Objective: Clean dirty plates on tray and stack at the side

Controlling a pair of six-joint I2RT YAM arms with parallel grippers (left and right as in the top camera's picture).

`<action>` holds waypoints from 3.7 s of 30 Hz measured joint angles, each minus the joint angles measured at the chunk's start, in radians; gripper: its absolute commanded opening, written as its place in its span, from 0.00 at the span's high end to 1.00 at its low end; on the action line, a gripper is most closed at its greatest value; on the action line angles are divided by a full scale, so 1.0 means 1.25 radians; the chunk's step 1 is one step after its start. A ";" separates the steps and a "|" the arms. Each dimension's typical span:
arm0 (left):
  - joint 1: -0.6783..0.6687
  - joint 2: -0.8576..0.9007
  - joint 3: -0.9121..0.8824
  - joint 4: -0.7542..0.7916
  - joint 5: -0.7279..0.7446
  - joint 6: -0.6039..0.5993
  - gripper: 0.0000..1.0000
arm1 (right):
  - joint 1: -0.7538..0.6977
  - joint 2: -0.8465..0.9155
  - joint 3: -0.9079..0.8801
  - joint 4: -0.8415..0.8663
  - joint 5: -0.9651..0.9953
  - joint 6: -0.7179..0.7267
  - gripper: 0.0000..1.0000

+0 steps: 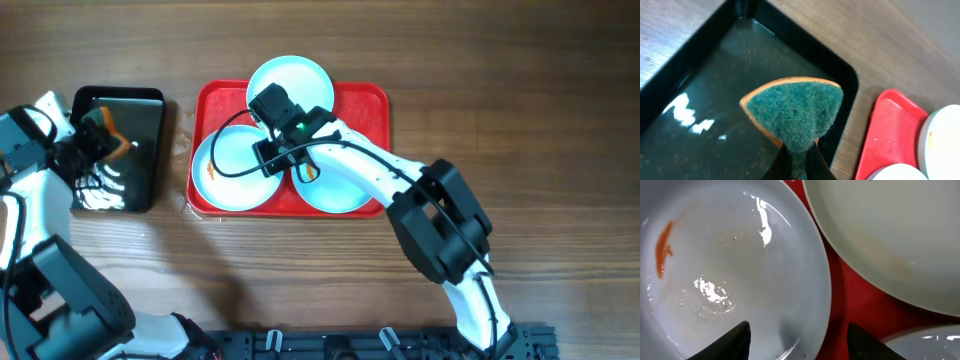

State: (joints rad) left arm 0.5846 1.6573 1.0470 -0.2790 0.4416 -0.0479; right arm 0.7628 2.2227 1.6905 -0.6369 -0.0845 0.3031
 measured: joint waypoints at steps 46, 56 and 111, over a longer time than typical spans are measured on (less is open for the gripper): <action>-0.020 -0.037 0.026 -0.049 0.119 0.082 0.96 | -0.004 0.042 0.116 -0.144 0.078 0.046 0.96; -0.078 -0.063 0.028 -0.131 0.282 0.006 0.96 | -0.004 0.042 0.110 -0.078 0.077 0.096 0.96; -0.537 0.142 -0.020 -0.054 -0.174 -0.105 0.96 | -0.011 0.042 0.031 -0.022 0.051 0.193 0.96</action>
State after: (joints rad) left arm -0.0860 1.8343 1.0218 -0.3470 0.2241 -0.1795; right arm 0.7490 2.2745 1.7290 -0.6647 -0.0212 0.5449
